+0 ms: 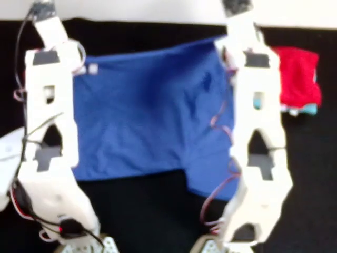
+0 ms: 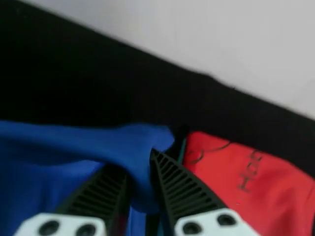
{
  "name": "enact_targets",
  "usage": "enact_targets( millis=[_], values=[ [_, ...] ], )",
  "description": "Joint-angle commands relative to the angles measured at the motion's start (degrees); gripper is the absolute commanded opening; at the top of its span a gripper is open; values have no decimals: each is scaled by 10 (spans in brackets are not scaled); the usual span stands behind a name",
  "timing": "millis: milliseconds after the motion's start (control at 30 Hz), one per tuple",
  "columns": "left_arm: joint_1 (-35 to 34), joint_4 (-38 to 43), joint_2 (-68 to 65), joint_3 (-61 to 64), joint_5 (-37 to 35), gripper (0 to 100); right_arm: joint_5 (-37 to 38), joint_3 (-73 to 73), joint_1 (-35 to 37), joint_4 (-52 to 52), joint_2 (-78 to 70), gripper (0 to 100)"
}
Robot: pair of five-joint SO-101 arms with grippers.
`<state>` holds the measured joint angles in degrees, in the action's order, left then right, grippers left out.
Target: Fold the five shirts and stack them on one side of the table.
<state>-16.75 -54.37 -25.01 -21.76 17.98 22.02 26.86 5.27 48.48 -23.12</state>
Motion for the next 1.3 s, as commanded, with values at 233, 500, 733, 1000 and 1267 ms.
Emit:
enact_targets(
  millis=[233, 500, 733, 1000, 1267],
  values=[
    [-8, -115, -24, -27, 8, 8, 5, 57, 3, 204, -32, 5],
    [-7, -349, -25, -77, 67, 8, 3, 78, 5, 385, 2, 5],
    [-26, -465, -24, -127, 68, 8, 3, 68, 13, 507, 70, 5],
    [-63, -465, 67, 7, 105, 9, 2, -135, 22, 461, 203, 5],
    [-61, -334, 257, 279, 113, 8, 4, -481, 7, 280, 429, 5]
  ],
)
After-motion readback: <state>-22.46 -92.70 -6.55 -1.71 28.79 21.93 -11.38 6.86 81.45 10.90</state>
